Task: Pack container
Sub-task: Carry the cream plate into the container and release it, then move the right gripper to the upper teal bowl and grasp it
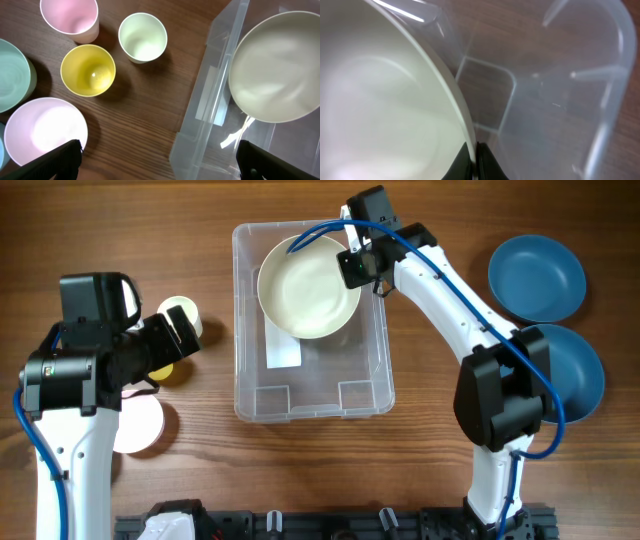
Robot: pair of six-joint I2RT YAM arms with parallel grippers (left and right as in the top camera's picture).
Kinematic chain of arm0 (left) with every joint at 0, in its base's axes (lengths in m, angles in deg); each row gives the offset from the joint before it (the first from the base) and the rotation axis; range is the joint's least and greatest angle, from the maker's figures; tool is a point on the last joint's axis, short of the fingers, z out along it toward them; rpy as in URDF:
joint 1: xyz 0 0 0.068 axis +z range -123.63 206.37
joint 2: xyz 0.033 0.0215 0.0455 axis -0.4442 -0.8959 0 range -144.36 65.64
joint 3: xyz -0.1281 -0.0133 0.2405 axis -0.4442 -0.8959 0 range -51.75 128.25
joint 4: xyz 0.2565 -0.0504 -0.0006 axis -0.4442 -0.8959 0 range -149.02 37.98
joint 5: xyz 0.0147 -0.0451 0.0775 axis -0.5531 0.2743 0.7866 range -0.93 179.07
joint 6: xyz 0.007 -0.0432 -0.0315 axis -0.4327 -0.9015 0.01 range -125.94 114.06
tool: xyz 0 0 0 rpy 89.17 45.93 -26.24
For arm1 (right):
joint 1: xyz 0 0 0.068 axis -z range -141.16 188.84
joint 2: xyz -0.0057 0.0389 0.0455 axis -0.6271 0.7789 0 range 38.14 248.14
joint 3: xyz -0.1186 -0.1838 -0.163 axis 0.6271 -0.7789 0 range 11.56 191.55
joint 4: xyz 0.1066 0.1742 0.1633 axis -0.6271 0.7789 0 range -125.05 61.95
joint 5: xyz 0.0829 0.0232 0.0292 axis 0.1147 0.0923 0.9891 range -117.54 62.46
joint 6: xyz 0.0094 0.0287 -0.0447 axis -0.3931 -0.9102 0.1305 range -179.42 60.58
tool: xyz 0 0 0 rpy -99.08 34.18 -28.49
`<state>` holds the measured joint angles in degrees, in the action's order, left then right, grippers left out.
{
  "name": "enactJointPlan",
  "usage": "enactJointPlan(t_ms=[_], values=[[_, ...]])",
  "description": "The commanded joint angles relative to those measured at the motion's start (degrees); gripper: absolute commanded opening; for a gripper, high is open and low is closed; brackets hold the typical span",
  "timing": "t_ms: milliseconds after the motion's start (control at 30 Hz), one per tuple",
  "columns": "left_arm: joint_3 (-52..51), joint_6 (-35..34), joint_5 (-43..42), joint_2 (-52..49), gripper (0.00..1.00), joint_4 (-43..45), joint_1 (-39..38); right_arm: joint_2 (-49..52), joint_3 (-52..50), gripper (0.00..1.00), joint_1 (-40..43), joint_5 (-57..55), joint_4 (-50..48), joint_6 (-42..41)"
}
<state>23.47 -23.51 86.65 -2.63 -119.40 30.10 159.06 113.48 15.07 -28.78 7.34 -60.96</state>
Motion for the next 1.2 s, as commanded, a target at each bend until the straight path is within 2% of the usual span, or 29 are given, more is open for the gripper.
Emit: enactJointPlan(t_ms=[0, 100, 167, 233, 300, 367, 400, 533, 600, 700, 867, 1167], values=[[0.98, -0.92, 0.59, 0.0, 1.0, 0.46, 0.31, 0.81, 0.59, 0.06, -0.17, -0.7, -2.56, 0.5], [0.98, -0.92, 0.59, 0.0, 1.0, 0.5, 0.31, 0.81, 0.59, 0.19, -0.17, -0.7, -2.8, 0.46], [0.98, -0.92, 0.59, 0.0, 1.0, 0.5, 0.31, 0.76, 0.59, 0.35, -0.17, -0.7, -2.71, 0.5], [0.98, -0.9, 0.59, 0.0, 1.0, 0.48, 0.31, -0.61, 0.61, 0.43, -0.17, -0.74, -2.34, 0.13], [0.98, -0.9, 0.59, 0.0, 1.0, 0.48, 0.31, -5.03, 0.61, 0.59, 0.35, -0.81, -1.92, -0.2], [0.96, -0.9, 0.59, 0.0, 1.0, 0.48, 0.31, -12.48, 0.61, 0.61, 2.51, -5.01, -1.42, -3.82], [0.98, -0.9, 0.61, 0.0, 1.0, 0.5, 0.31, -18.67, 0.61, 0.64, 6.21, -8.04, -0.85, -6.88], [0.96, -0.92, 0.59, 0.0, 1.0, 0.48, 0.28, -23.69, 0.57, 0.67, 19.71, -7.54, 5.38, -5.7], [0.96, -0.92, 0.57, 0.0, 1.0, 0.46, 0.28, -19.63, -0.44, 0.73, 25.44, -5.9, 9.44, -0.22], [0.96, -0.92, 0.57, 0.0, 1.0, 0.39, 0.28, -9.35, -0.44, 0.79, 28.15, -5.6, 12.55, 4.57], [0.96, -0.92, 0.57, 0.0, 1.0, 0.5, 0.28, 2.71, -0.44, 0.8, 28.3, -5.86, 10.88, 3.1], [0.96, -0.92, 0.57, 0.0, 1.0, 0.48, 0.28, 6.73, -0.44, 0.83, 29.46, -5.86, 5.6, 2.89]])
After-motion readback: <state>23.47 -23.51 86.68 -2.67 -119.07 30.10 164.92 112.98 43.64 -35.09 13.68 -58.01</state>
